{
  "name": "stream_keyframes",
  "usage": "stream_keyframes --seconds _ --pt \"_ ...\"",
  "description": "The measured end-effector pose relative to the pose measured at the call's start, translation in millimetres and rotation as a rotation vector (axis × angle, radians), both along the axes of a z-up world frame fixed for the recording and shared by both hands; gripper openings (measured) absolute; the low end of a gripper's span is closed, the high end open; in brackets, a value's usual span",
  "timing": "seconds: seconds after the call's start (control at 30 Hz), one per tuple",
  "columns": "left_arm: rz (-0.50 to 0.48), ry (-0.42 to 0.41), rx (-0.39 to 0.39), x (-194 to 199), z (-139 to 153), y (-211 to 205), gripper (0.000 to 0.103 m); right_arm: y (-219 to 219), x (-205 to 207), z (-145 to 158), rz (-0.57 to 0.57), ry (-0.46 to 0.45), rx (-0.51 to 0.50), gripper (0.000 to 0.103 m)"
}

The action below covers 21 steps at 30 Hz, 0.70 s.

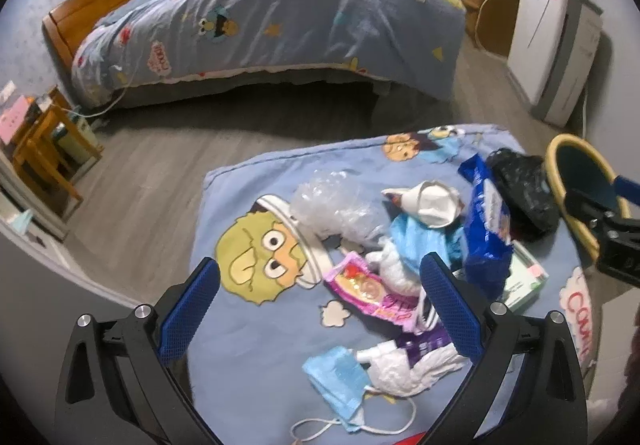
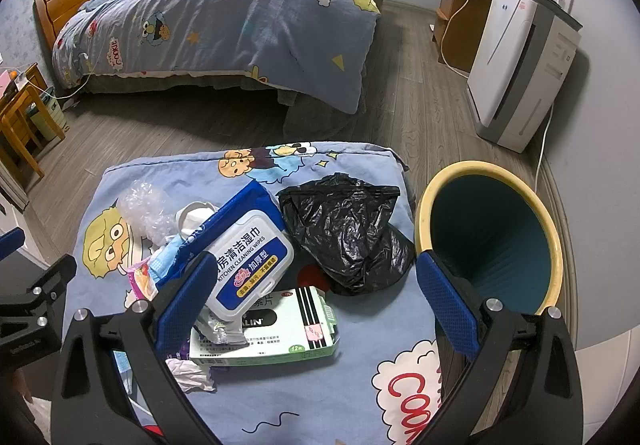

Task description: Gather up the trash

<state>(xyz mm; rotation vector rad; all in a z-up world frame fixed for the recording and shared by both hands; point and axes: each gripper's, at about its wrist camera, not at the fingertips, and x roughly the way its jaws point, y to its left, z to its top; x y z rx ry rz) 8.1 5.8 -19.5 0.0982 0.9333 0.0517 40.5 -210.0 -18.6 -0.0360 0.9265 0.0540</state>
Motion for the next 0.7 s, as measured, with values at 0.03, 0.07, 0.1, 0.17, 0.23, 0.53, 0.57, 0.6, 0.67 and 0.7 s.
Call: stream_keyframes --seconds 0.03,0.07,0.1,0.17,0.23,0.53,0.57,0.6,0.67,0.7 --pt "0.000 -0.014 -0.016 -1 1 2 0.099 0 0 0 0.000 -0.001 0.001 0.098" --pt "-0.006 -0.017 -0.020 0 2 2 0.099 0 0 0 0.000 -0.001 0.001 0.098" --pt "-0.010 -0.014 -0.020 1 1 1 0.099 0 0 0 0.000 -0.002 0.002 0.098" --pt "-0.036 0.000 -0.025 3 -1 1 0.099 0 0 0 0.000 -0.001 0.001 0.098" --pt "-0.085 0.052 -0.073 9 -7 1 0.099 0 0 0 -0.001 -0.001 0.003 0.098" --pt "-0.107 0.129 -0.141 12 -23 -1 0.099 -30 12 25 -0.035 -0.066 -0.013 0.098" --pt "-0.126 0.123 -0.130 14 -20 -6 0.099 -38 13 31 -0.029 -0.098 0.016 0.098" --pt "-0.134 0.106 -0.098 14 -17 -12 0.099 -43 13 35 -0.020 -0.125 0.038 0.098" --pt "-0.133 0.063 -0.031 16 -10 -21 0.099 -54 21 38 -0.004 -0.110 0.051 0.098" --pt "-0.141 0.042 -0.030 18 -8 -24 0.099 -60 31 34 0.006 -0.060 0.045 0.098"
